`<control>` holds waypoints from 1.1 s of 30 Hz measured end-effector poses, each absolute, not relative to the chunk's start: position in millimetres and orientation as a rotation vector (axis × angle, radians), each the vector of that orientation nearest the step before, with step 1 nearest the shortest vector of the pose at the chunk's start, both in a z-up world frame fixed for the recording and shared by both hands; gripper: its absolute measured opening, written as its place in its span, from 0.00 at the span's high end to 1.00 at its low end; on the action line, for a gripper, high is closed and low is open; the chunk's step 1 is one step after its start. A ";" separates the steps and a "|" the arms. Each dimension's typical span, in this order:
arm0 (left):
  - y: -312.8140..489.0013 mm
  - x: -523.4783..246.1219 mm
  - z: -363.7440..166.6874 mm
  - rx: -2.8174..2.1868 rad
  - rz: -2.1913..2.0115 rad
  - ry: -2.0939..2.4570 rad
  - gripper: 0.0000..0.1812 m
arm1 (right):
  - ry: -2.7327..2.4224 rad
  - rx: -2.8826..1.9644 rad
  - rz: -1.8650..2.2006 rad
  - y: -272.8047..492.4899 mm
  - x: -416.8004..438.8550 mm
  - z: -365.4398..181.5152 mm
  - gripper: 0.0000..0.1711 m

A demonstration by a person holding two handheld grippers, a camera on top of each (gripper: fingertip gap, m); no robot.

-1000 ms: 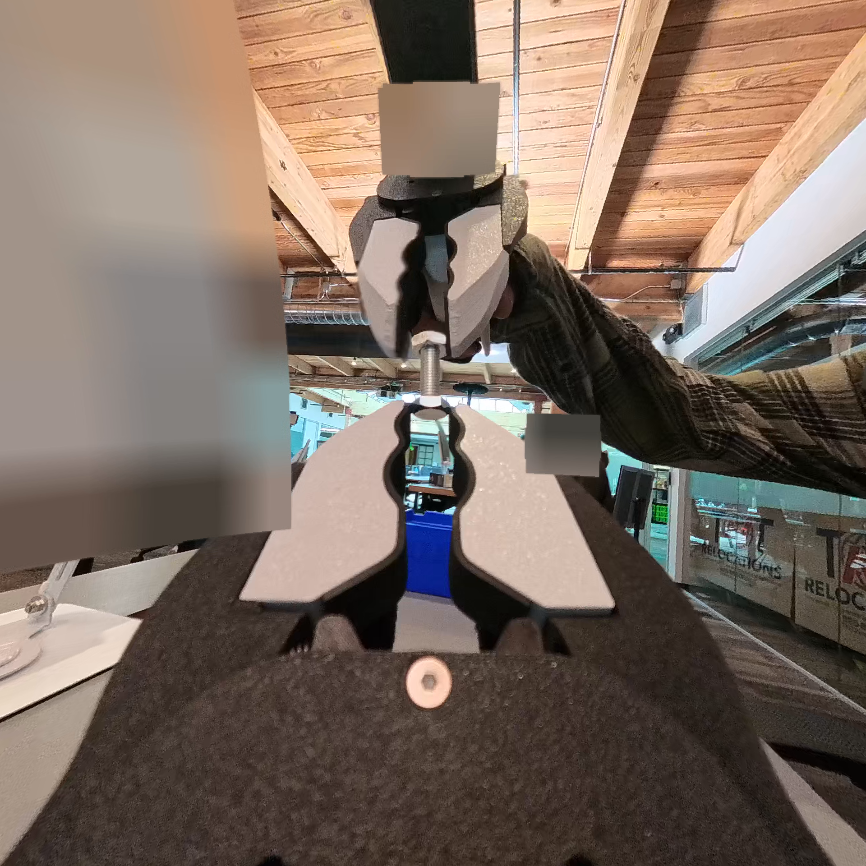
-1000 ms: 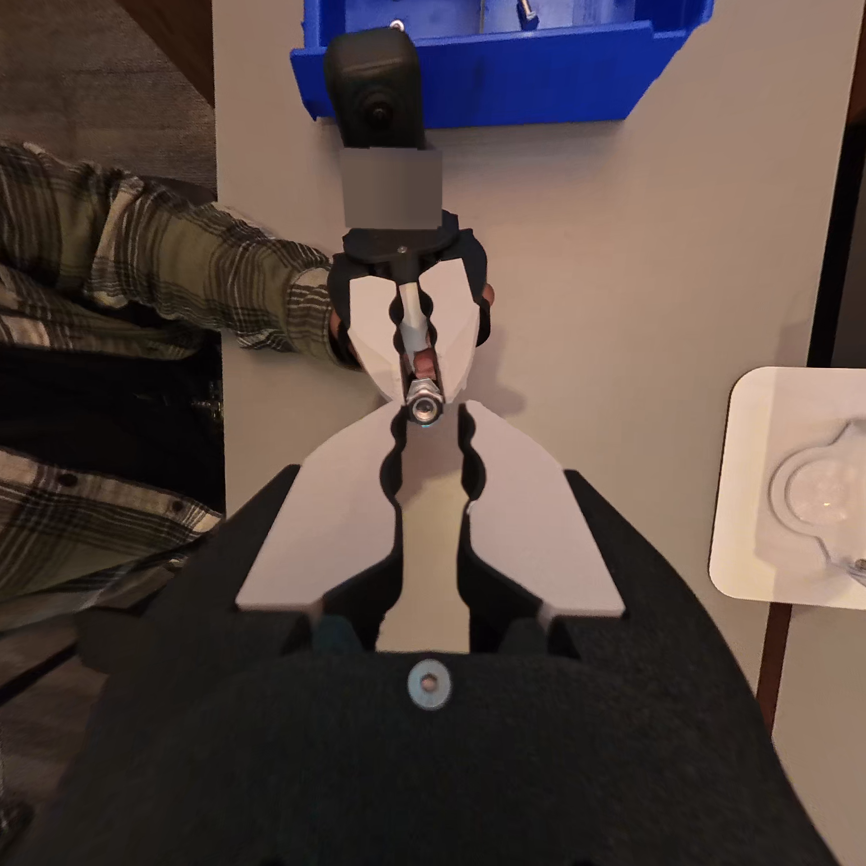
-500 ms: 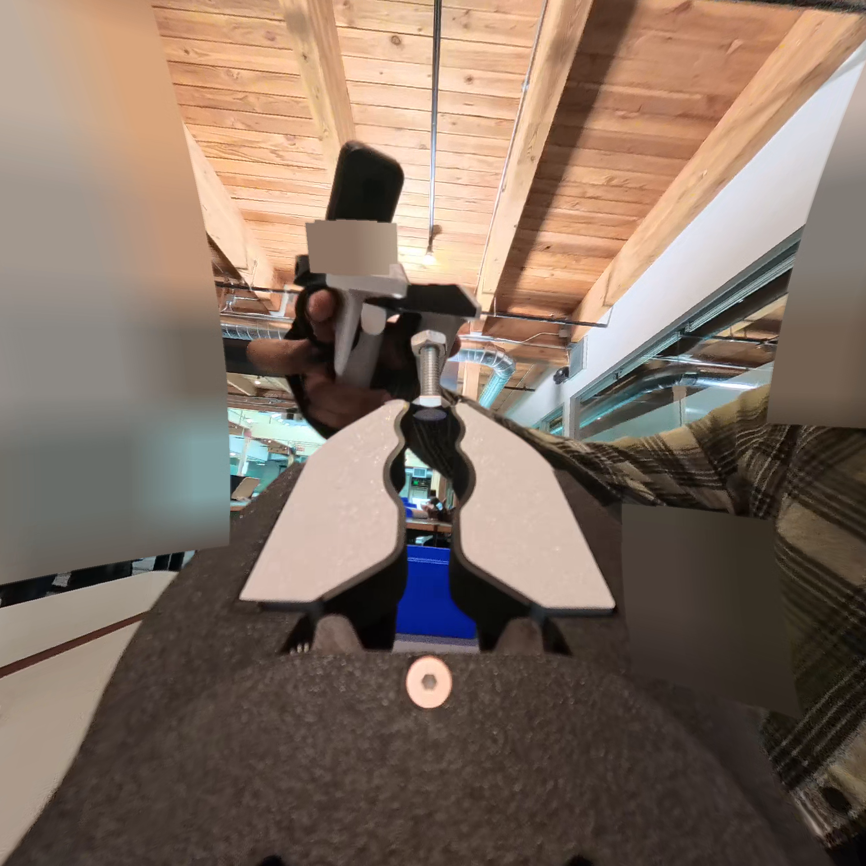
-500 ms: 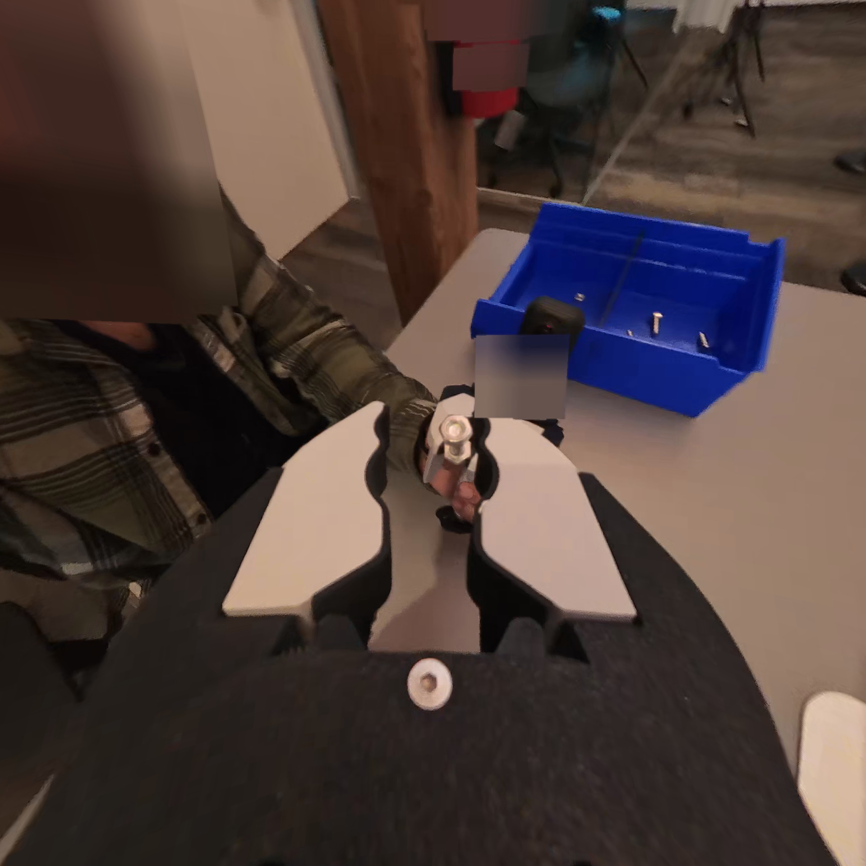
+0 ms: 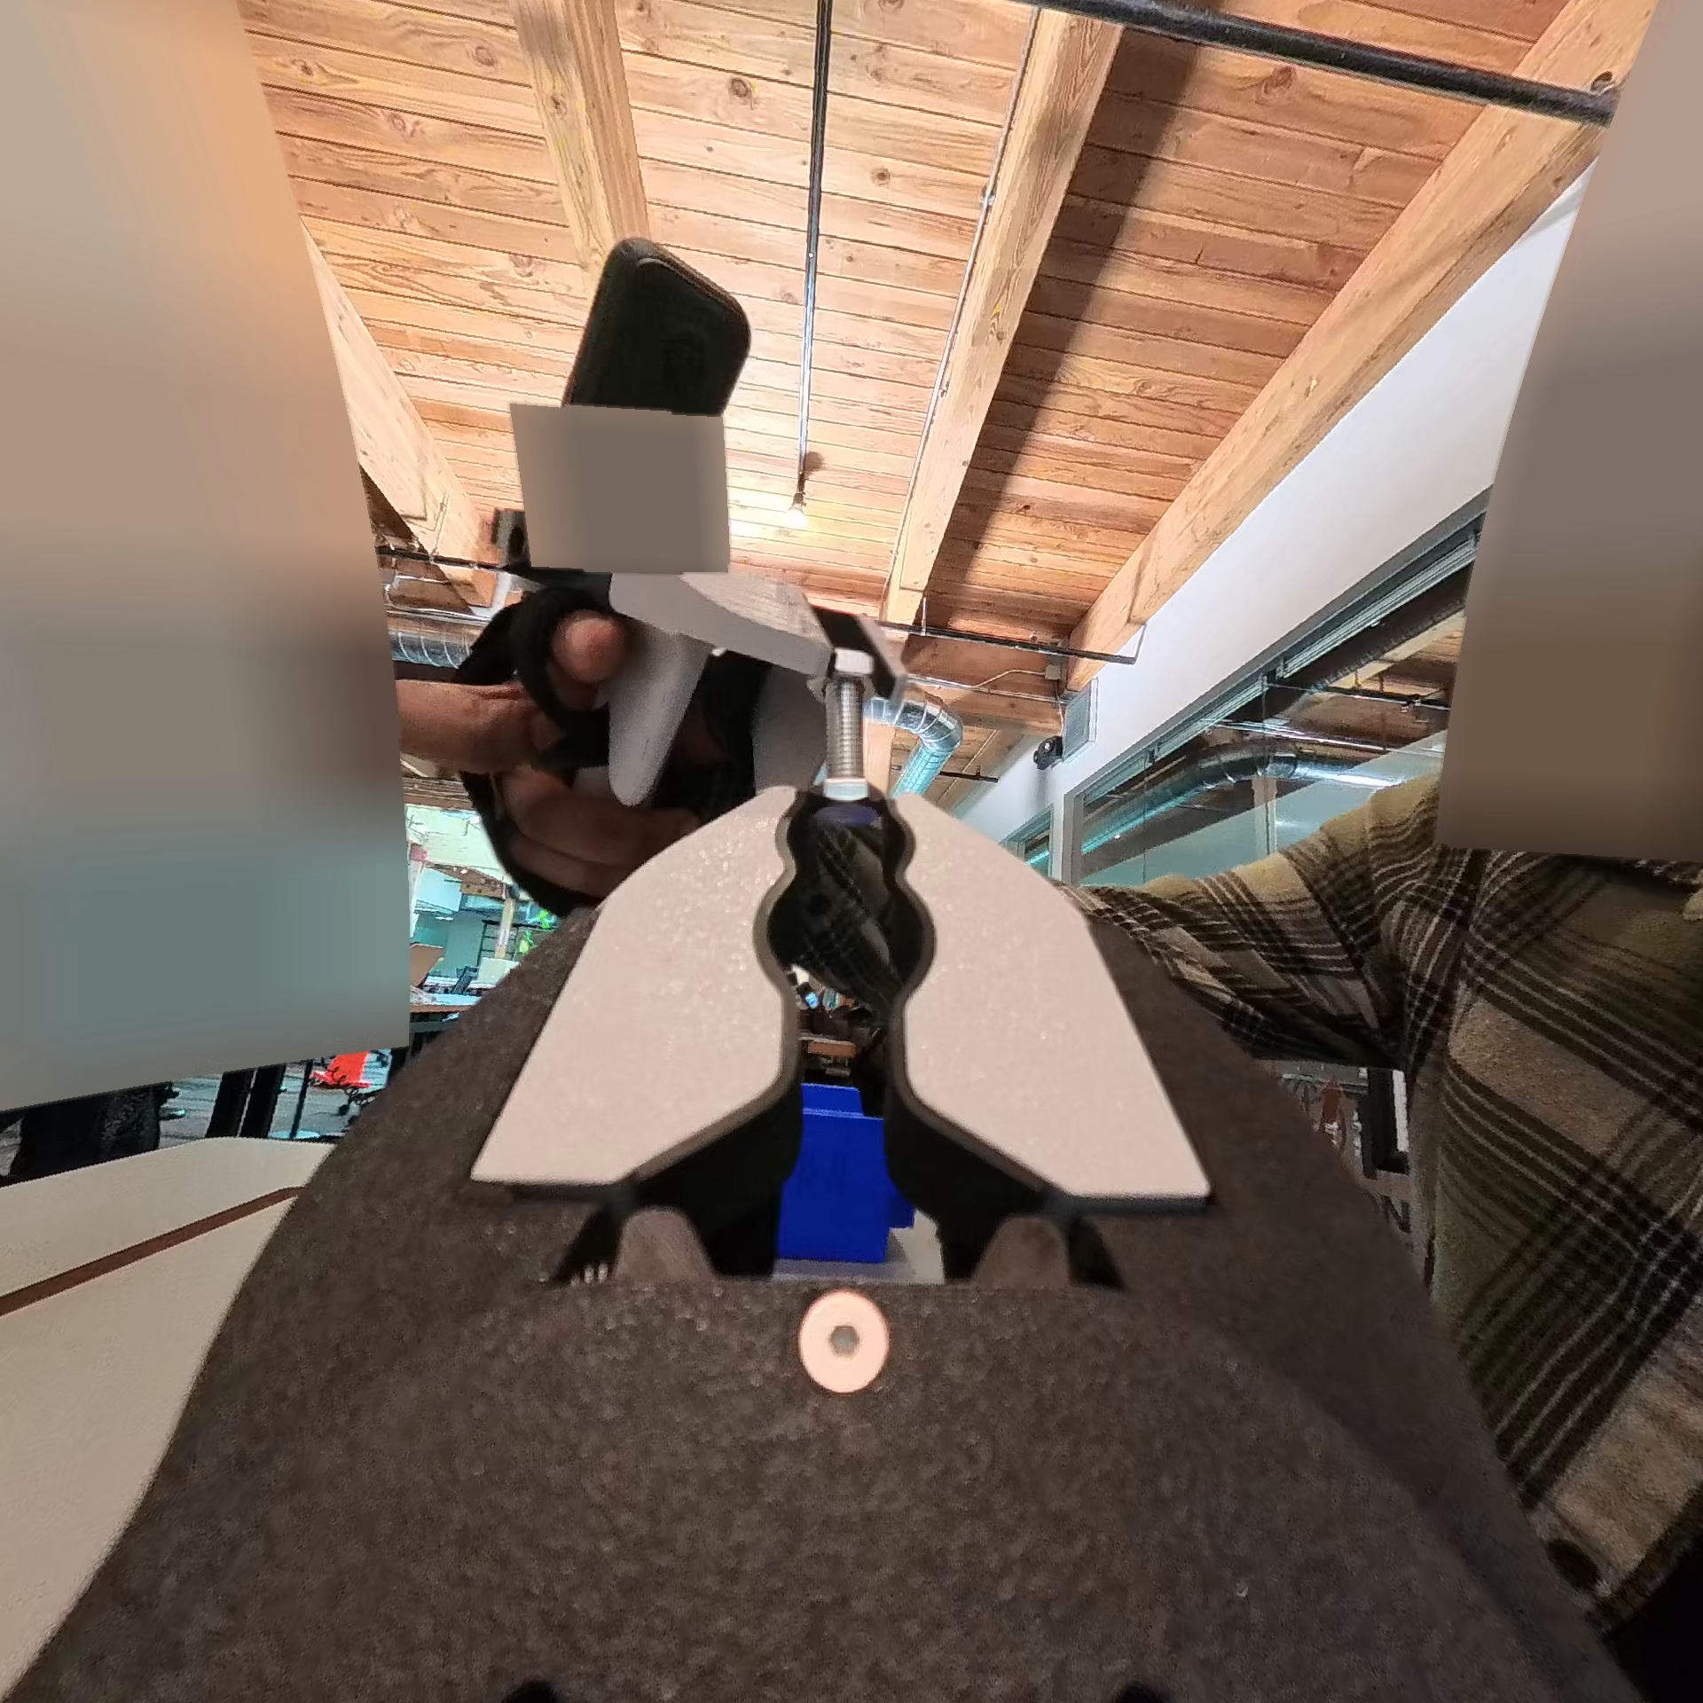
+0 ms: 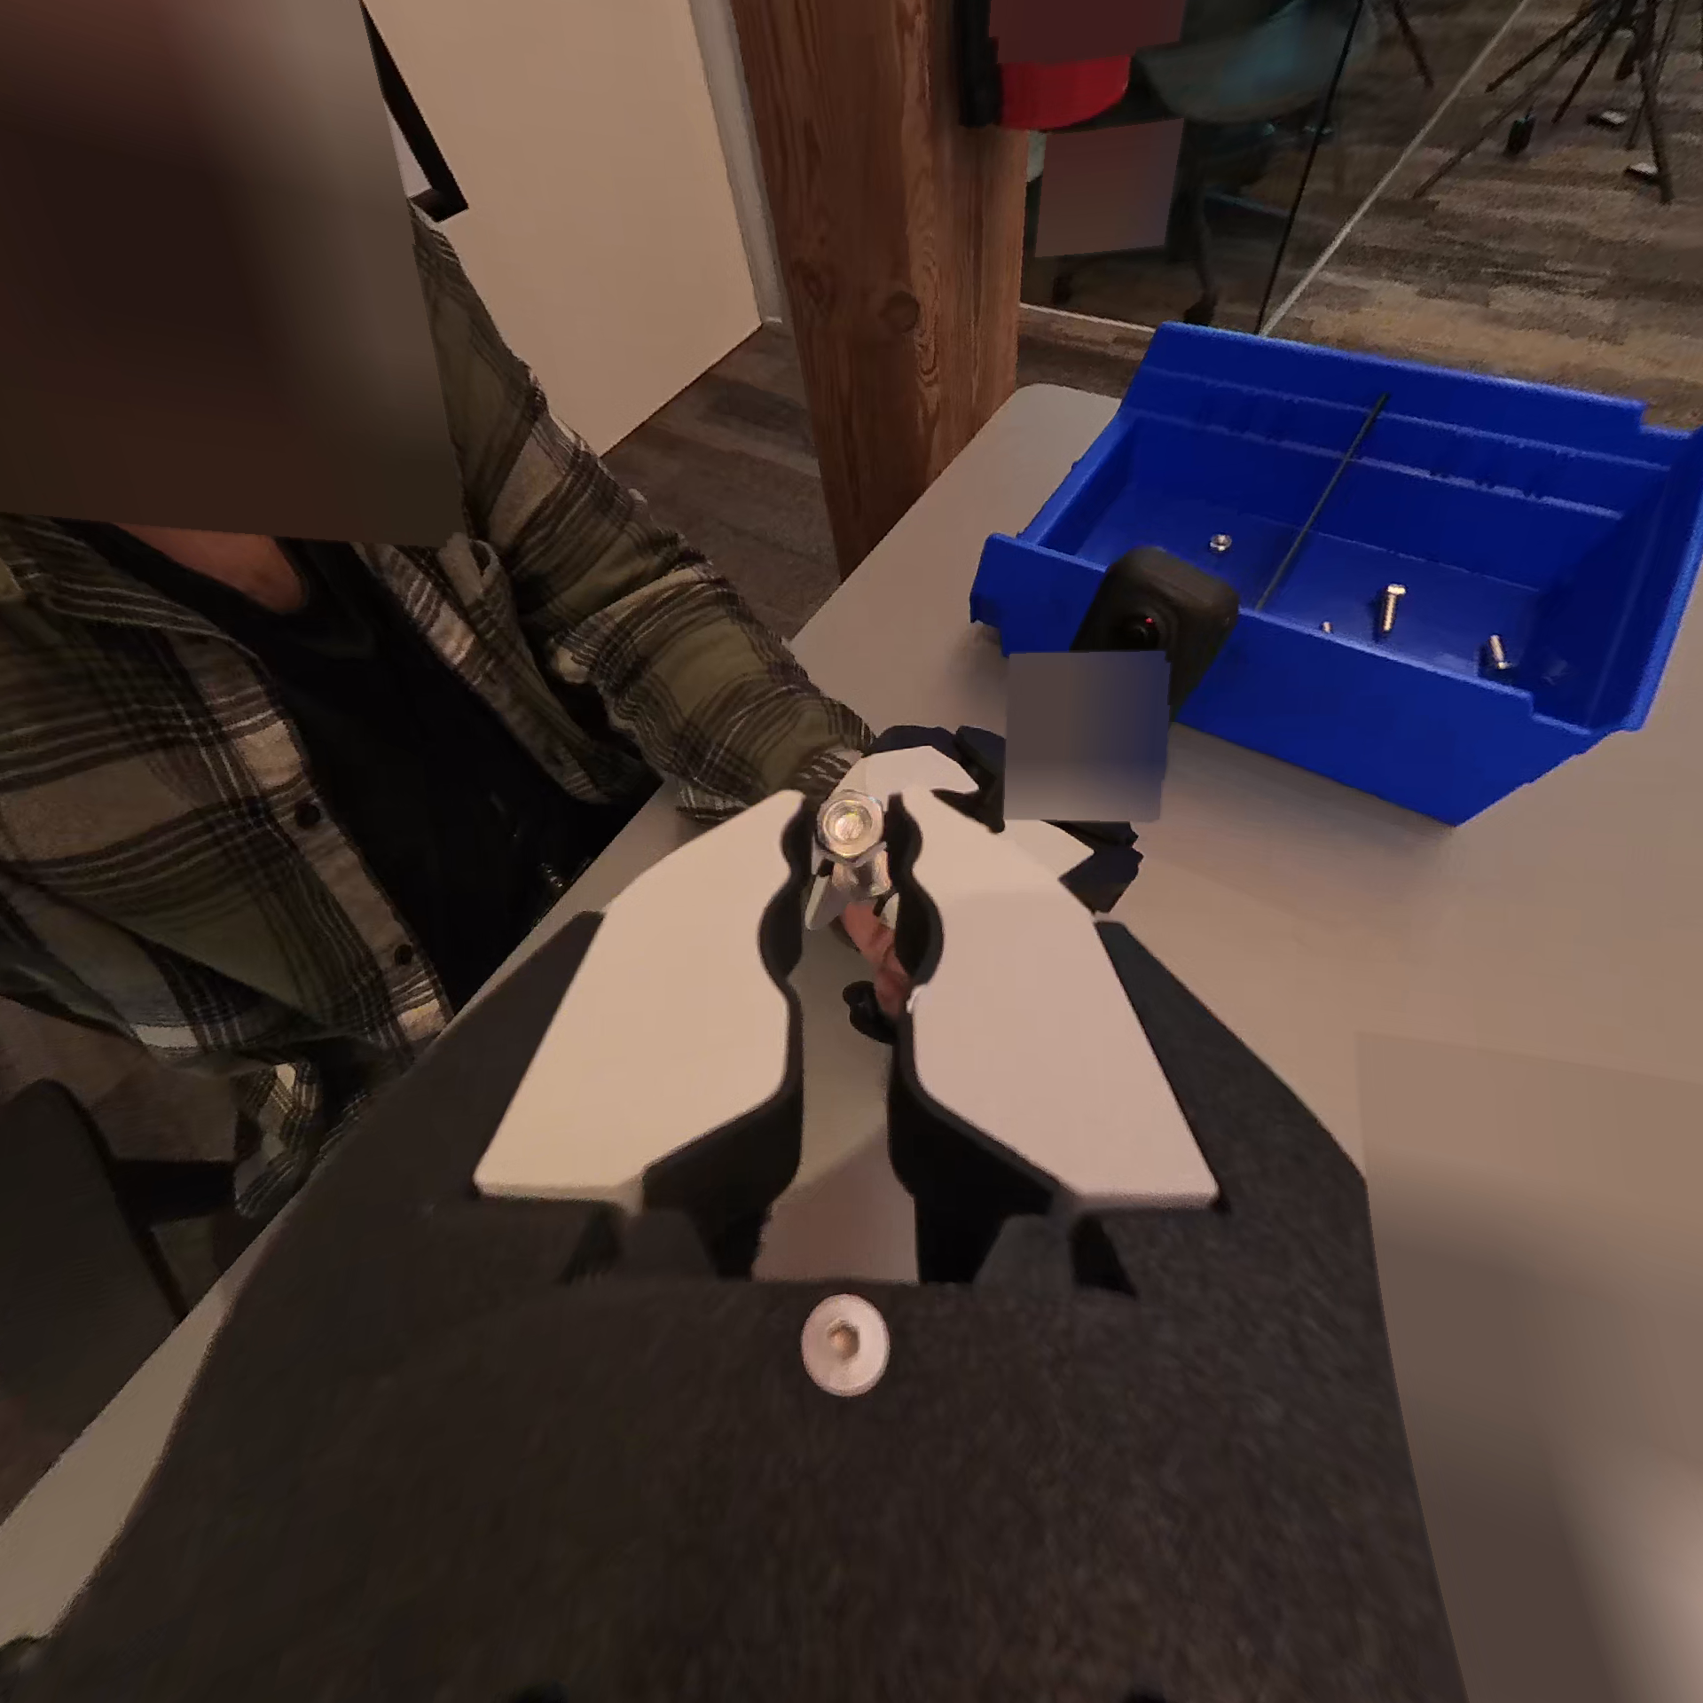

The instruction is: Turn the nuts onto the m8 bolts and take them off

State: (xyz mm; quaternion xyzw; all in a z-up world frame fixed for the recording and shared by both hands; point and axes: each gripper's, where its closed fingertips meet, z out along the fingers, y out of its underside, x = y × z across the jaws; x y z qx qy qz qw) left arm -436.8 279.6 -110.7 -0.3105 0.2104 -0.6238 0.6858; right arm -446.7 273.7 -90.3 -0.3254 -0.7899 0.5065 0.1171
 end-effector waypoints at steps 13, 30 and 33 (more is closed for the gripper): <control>299.0 -448.3 -117.0 -0.830 -1.122 0.374 0.92 | -2.226 -1.464 1.115 296.1 -457.0 -99.1 0.92; 298.2 -451.2 -114.9 -0.827 -1.095 0.359 0.92 | -2.089 -1.710 1.027 299.2 -459.4 -88.5 0.86; 294.5 -450.2 -113.2 -0.796 -1.158 0.374 0.92 | -2.156 -1.537 1.045 299.0 -455.6 -79.8 0.79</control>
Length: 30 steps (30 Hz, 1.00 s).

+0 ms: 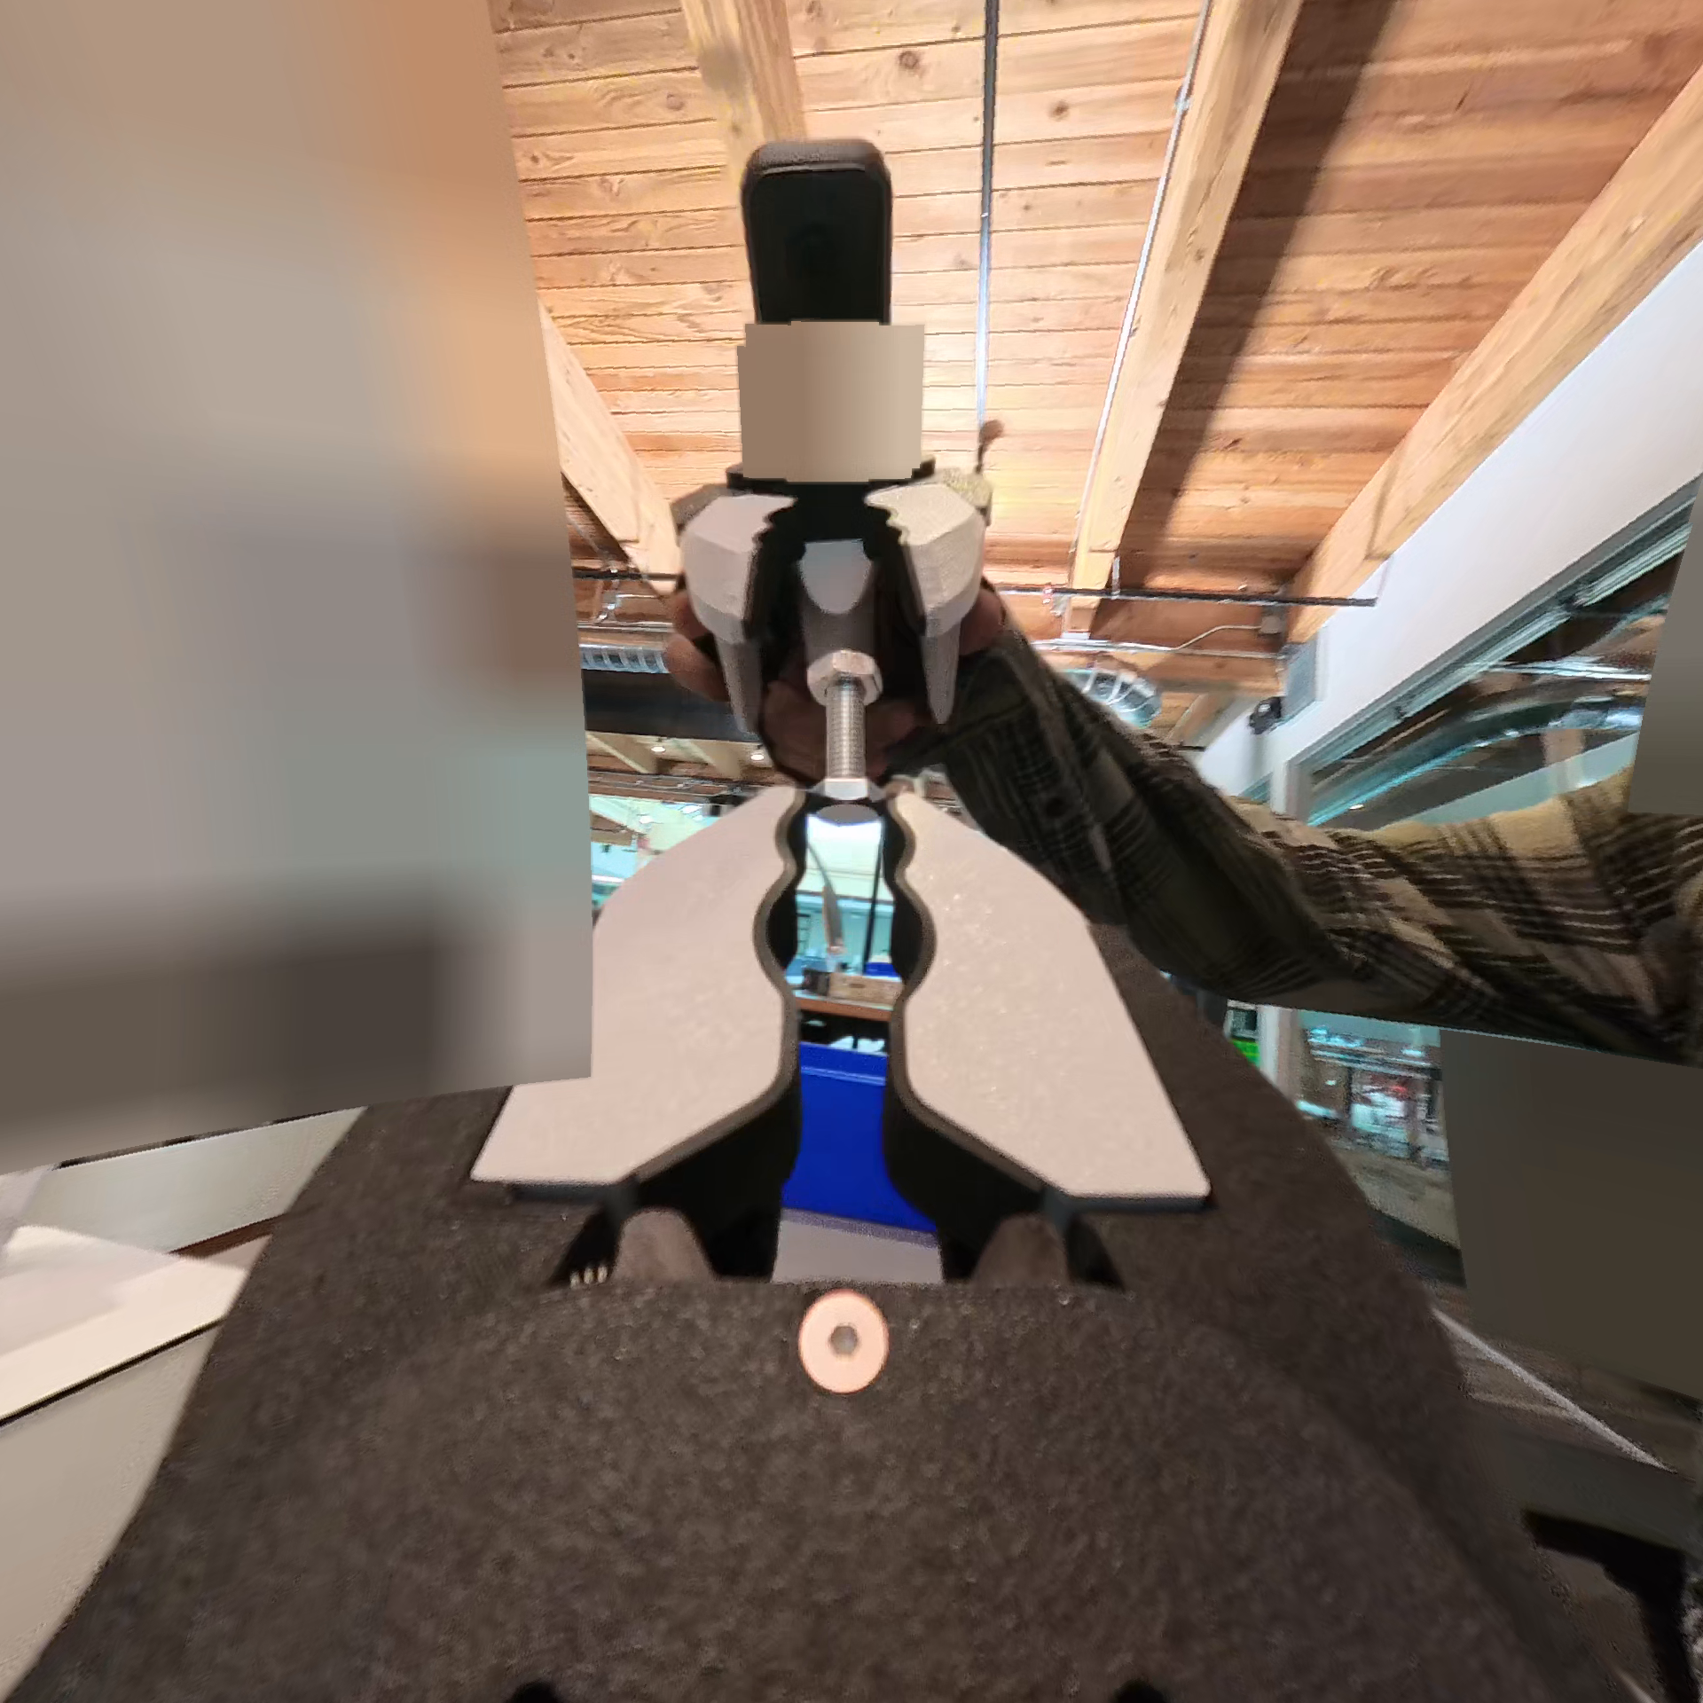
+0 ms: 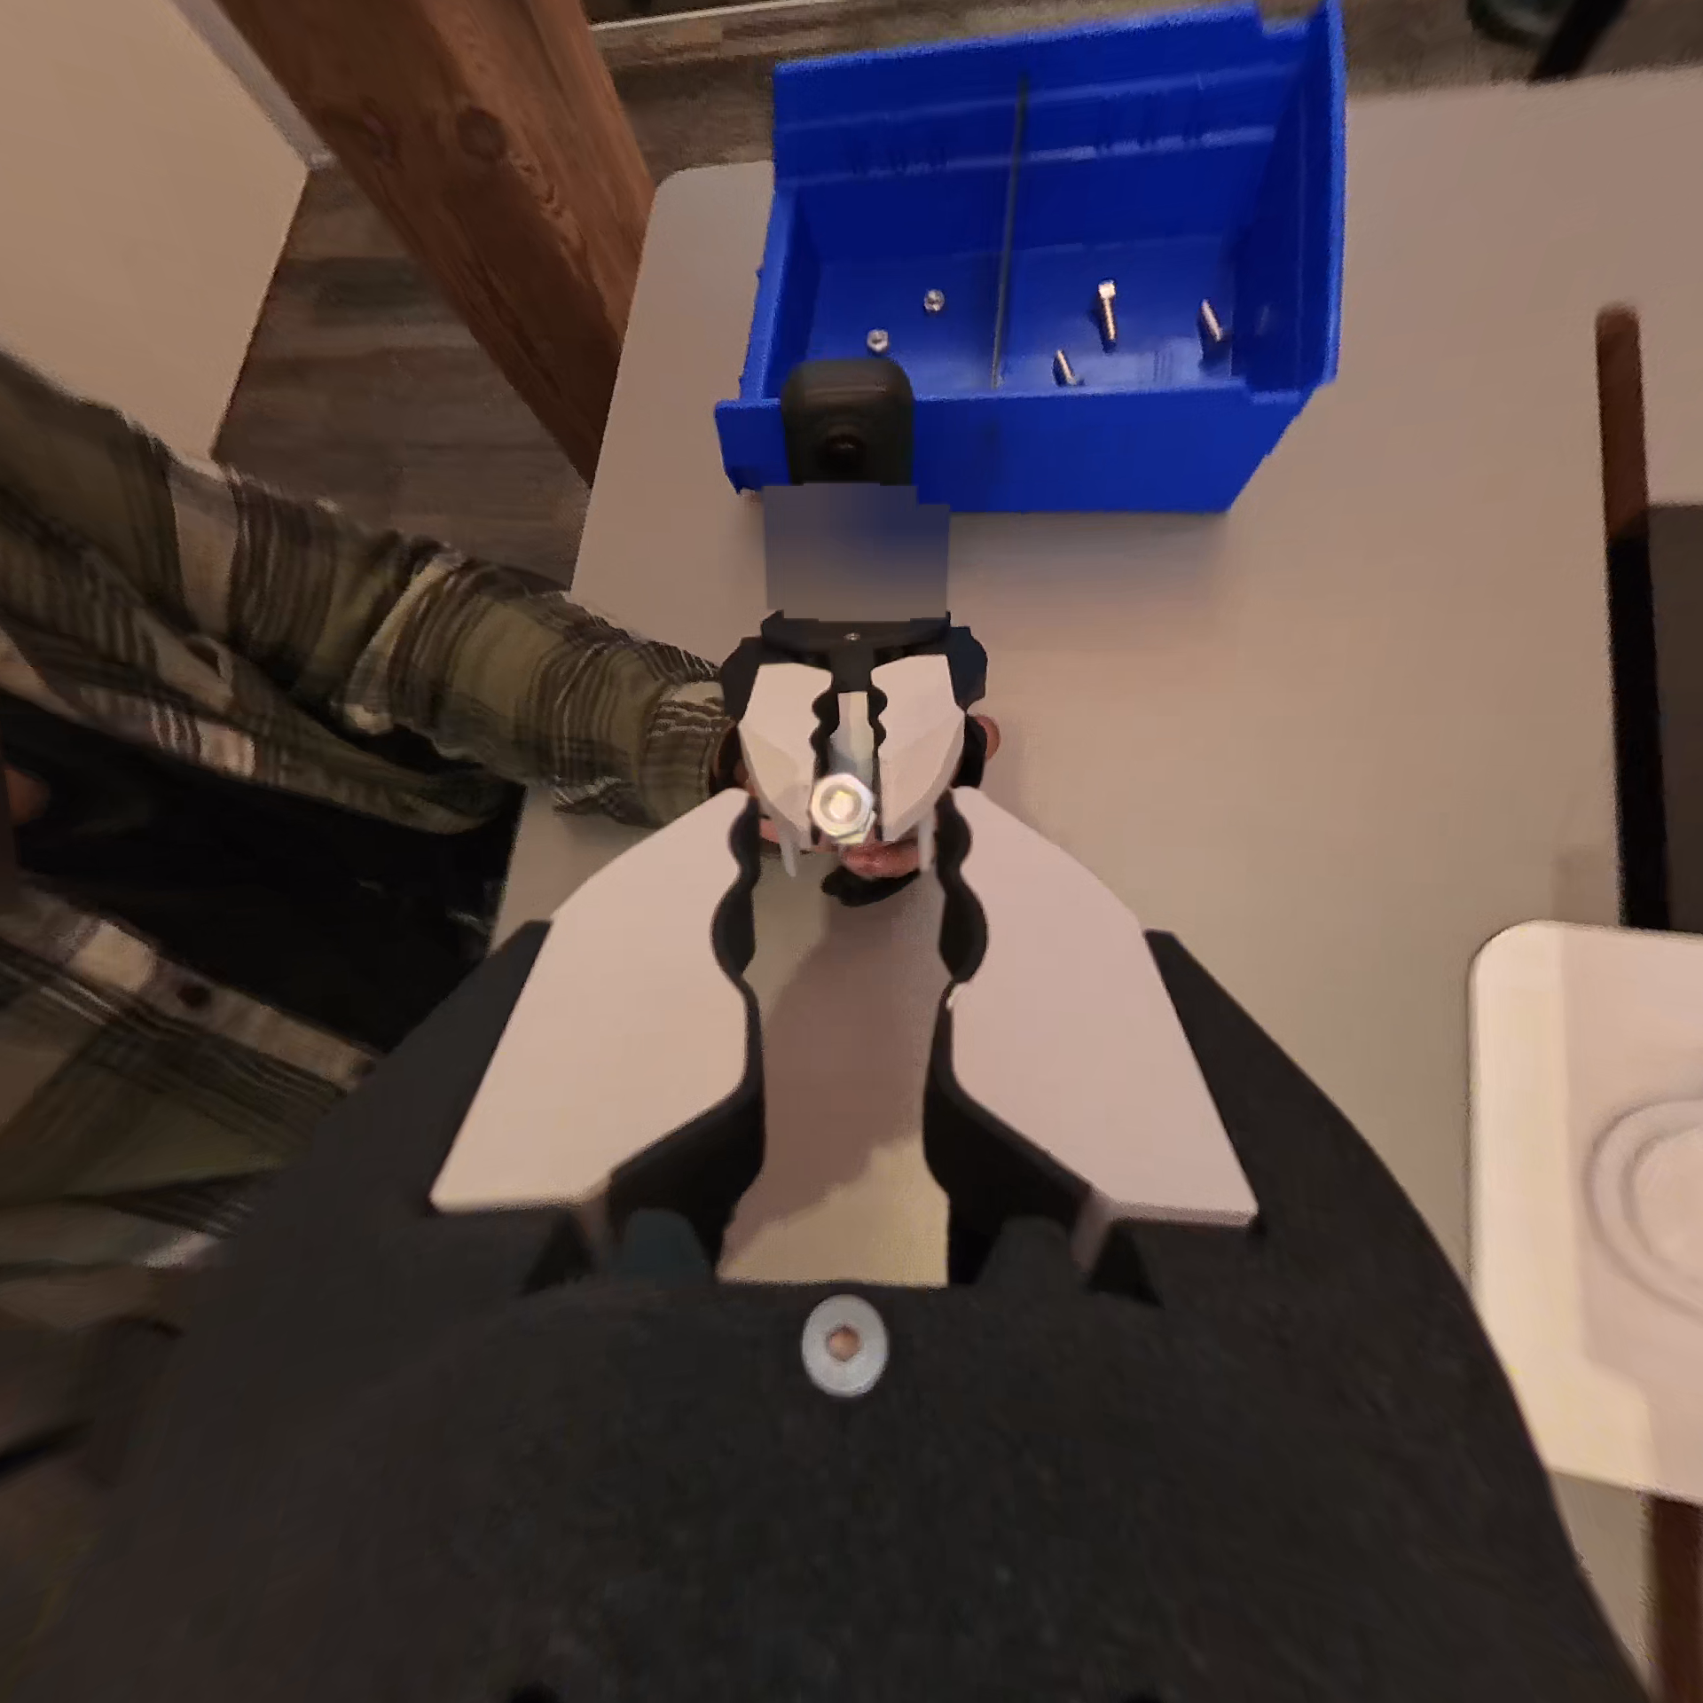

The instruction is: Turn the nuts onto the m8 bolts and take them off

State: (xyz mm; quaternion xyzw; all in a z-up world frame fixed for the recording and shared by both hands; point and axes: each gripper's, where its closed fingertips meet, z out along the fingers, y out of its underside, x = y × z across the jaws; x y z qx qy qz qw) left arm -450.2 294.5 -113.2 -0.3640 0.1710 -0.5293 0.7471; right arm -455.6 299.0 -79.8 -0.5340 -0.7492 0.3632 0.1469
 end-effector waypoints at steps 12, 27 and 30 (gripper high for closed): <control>286.4 -432.5 -115.8 -0.787 -1.274 0.489 0.92 | -2.664 -1.012 0.653 284.9 -433.9 -92.8 0.78; 290.5 -432.2 -117.4 -0.822 -1.197 0.479 0.92 | -2.756 -1.266 0.453 287.5 -435.8 -101.4 0.92; 292.1 -433.2 -117.3 -0.839 -1.135 0.473 0.92 | -2.713 -1.450 0.419 288.4 -437.2 -101.1 0.92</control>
